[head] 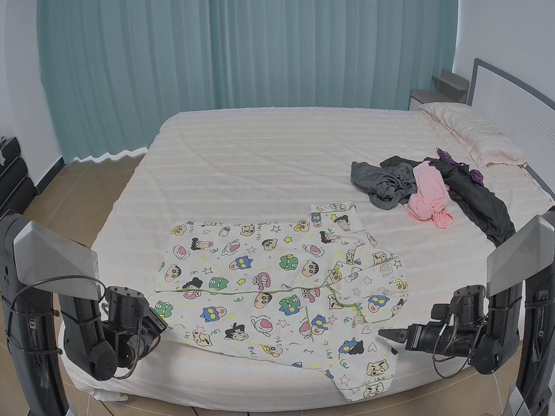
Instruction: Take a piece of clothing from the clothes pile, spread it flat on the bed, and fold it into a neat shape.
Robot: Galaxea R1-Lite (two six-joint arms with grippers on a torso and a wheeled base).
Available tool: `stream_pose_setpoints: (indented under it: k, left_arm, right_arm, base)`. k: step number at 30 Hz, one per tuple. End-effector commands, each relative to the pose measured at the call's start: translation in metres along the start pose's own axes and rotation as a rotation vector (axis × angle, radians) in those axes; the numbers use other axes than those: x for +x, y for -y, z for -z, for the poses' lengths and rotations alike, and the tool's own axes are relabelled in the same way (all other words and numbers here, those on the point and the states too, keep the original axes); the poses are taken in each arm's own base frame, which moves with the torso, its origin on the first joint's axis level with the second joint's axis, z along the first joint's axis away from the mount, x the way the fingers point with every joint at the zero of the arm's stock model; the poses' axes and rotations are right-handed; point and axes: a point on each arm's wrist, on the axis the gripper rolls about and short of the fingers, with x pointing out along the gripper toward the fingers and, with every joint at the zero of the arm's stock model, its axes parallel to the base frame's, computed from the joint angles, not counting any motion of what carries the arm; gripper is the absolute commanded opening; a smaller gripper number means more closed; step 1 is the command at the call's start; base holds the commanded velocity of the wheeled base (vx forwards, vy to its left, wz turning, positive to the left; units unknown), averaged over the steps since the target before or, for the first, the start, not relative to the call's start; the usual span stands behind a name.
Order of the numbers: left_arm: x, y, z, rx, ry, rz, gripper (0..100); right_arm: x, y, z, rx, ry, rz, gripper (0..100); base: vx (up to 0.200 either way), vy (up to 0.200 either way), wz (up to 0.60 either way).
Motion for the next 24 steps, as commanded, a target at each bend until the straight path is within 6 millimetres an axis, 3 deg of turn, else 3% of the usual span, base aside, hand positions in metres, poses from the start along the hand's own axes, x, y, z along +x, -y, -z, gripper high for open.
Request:
stream_pose_setpoints:
  k: [1, 13, 14, 24]
  left_arm:
    - [0.002, -0.003, -0.009, -0.035, 0.026, 0.004, 0]
    - [0.003, -0.004, -0.008, -0.036, 0.022, -0.001, 0]
    - [0.003, -0.004, -0.008, -0.037, 0.024, 0.000, 0]
    - [0.005, -0.004, -0.007, -0.034, 0.020, -0.003, 0]
  right_arm:
    - [0.025, 0.003, 0.002, -0.016, -0.014, -0.019, 100]
    - [0.050, 0.002, -0.016, -0.014, -0.014, -0.012, 100]
    - [0.053, 0.001, -0.019, -0.013, -0.012, -0.009, 0]
    - [0.053, 0.005, -0.066, 0.013, 0.150, -0.002, 0]
  base:
    - [0.000, 0.000, 0.00]
    - [0.000, 0.000, 0.00]
    - [0.000, 0.000, 0.00]
    - [0.000, 0.000, 0.00]
